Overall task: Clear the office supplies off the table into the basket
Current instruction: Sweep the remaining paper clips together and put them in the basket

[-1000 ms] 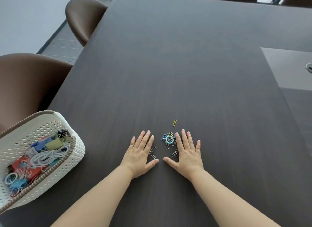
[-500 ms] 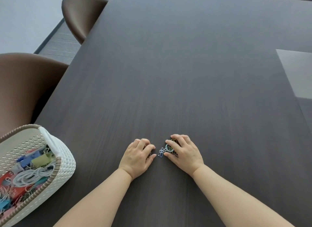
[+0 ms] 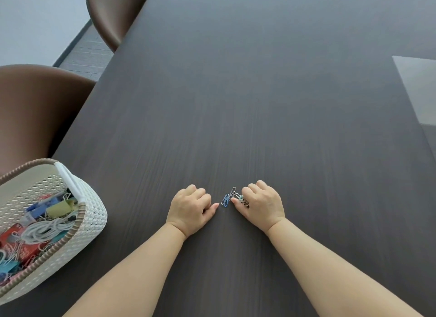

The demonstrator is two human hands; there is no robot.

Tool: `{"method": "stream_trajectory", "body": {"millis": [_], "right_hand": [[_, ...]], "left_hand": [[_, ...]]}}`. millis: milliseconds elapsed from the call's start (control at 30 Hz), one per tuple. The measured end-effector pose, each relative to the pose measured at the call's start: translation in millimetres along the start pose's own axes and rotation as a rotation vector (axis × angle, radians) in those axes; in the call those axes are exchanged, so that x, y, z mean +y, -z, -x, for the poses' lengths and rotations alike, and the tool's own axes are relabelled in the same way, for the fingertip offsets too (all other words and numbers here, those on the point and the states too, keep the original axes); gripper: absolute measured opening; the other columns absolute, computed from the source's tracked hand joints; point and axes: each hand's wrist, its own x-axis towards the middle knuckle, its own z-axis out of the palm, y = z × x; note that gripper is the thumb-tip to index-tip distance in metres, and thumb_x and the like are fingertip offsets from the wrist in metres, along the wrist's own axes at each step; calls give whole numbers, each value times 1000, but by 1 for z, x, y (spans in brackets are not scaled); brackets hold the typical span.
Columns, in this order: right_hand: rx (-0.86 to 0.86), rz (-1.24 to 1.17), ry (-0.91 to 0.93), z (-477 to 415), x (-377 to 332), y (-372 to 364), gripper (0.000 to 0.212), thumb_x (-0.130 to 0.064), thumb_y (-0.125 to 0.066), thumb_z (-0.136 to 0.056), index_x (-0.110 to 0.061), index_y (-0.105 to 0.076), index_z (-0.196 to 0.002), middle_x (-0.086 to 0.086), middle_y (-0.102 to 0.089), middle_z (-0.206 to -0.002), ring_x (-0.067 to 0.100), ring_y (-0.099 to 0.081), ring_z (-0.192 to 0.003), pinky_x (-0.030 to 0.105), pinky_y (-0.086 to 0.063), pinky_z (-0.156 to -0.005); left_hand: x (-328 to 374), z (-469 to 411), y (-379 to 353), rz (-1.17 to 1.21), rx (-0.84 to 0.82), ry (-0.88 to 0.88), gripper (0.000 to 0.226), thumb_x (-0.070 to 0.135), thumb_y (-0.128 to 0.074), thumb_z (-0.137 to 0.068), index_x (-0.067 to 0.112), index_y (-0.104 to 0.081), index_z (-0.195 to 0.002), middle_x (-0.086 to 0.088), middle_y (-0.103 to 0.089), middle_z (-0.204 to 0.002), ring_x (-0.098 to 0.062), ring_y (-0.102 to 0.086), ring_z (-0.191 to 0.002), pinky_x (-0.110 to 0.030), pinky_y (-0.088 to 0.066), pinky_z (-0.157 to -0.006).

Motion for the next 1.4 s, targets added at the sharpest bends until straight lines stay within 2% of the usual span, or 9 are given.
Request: {"method": "stream_trajectory", "body": {"millis": [200, 667, 833, 967, 1033, 1133, 1233, 1300, 1400], "right_hand": [[-3, 3, -32, 2, -3, 1, 38, -44, -49, -82, -15, -45, -58, -1, -47, -56, 18, -46, -46, 24, -35, -37], [-55, -32, -194, 8, -12, 12, 41, -41, -46, -79, -17, -42, -46, -4, -46, -40, 18, -47, -36, 16, -28, -36], [-181, -259, -430, 2, -21, 32, 49, -52, -41, -80, -11, -45, -52, 3, -56, -46, 28, -51, -46, 28, -39, -46], [-137, -488, -501, -28, -53, 62, 47, -41, -56, -86, -11, -38, -55, -6, -47, -47, 19, -41, -49, 30, -35, -50], [-115, -615, -486, -50, -82, 77, 46, -34, -59, -87, -5, -39, -57, -8, -41, -42, 12, -33, -46, 27, -30, -49], [-116, -787, -385, -85, -140, 94, 48, -32, -59, -88, -15, -29, -53, -16, -46, -46, 13, -30, -46, 24, -26, -49], [-134, -853, -209, -115, -206, 99, 48, -39, -55, -88, -20, -26, -55, -10, -41, -47, 13, -30, -48, 22, -23, -47], [-165, -861, -99, -130, -247, 97, 47, -38, -52, -90, -24, -23, -55, -6, -30, -44, 13, -26, -46, 26, -23, -48], [-189, -868, 11, -145, -296, 89, 37, -32, -50, -92, -23, -35, -60, -12, -36, -52, 10, -33, -47, 29, -30, -48]], "left_hand": [[4, 1, 2, 29, -8, 94, 33, 42, -51, -75, 18, -48, -53, 3, -46, -55, -16, -47, -44, -21, -32, -38], [1, 5, 0, 13, 28, 39, 46, 44, -47, -83, 18, -45, -44, 3, -44, -44, -15, -45, -35, -17, -25, -35], [3, 12, 23, 148, 73, 182, 66, 51, -24, -96, 14, -41, -44, 2, -39, -41, -18, -38, -33, -16, -24, -35], [-5, 23, 80, 235, 254, 259, 61, 48, -30, -97, 11, -36, -49, 1, -35, -43, -15, -31, -39, -25, -27, -36], [-19, 30, 125, 227, 363, 277, 57, 44, -33, -96, 10, -35, -50, 1, -32, -45, -18, -29, -48, -21, -23, -42], [-57, 53, 185, 168, 440, 320, 56, 43, -32, -97, 10, -37, -52, 9, -27, -52, -8, -23, -48, -18, -24, -46], [-103, 87, 217, 87, 344, 472, 59, 51, -26, -95, 11, -44, -56, 10, -35, -52, -8, -32, -44, -13, -18, -41], [-129, 108, 222, 72, 231, 551, 55, 53, -26, -91, 12, -51, -64, 9, -44, -57, -12, -41, -49, -20, -27, -44], [-153, 128, 230, 118, 101, 652, 50, 49, -21, -88, 16, -59, -86, 7, -52, -81, -12, -48, -73, -30, -41, -64]]}}
